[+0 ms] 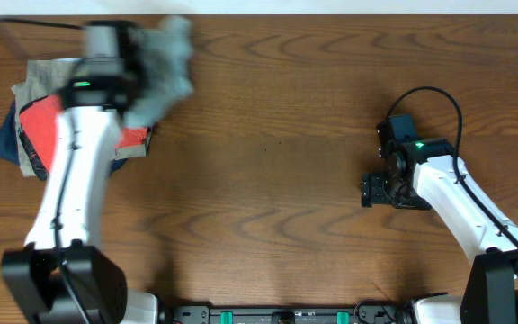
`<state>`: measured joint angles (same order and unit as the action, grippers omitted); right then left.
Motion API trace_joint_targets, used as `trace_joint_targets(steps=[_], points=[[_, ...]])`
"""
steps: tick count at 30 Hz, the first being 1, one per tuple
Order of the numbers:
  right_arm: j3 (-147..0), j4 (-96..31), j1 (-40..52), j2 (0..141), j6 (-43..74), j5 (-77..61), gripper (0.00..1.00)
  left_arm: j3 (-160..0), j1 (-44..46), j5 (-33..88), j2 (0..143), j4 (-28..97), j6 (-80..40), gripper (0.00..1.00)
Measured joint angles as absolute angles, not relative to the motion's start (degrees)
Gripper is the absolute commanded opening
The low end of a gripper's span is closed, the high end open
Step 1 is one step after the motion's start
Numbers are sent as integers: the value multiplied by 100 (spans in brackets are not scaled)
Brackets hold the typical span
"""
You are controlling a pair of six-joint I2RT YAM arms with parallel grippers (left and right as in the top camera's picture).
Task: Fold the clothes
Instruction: 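Grasp the folded shirt with the left gripper and lift it, then place the folded shirt on top of the clothes stack with left gripper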
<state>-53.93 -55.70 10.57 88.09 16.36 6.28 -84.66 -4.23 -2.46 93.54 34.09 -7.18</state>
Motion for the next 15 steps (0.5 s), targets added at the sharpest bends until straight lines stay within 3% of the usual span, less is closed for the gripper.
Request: trace_joint_targets(steps=[6, 8, 9, 11, 12, 15], points=[[-5393, -5568, 1057, 8809, 1636, 628, 87, -8473, -1839, -475, 9511, 3750, -893, 10], [-5393, -5570, 1057, 8809, 1636, 626, 87, -8453, -2217, -486, 9673, 3879, -1068, 40], [-5393, -5572, 1057, 8809, 1636, 628, 86, -8420, -2399, -497, 9765, 3975, -1229, 62], [-5393, -5583, 1057, 8809, 1636, 628, 87, -8357, -2696, -495, 9922, 4215, -1520, 91], [-5393, -5588, 1057, 8809, 1636, 628, 87, -8326, -2801, -495, 9983, 4292, -1638, 99], [-5393, -5583, 1057, 8809, 1636, 626, 87, -8281, -3155, -397, 10130, 4499, -2005, 98]])
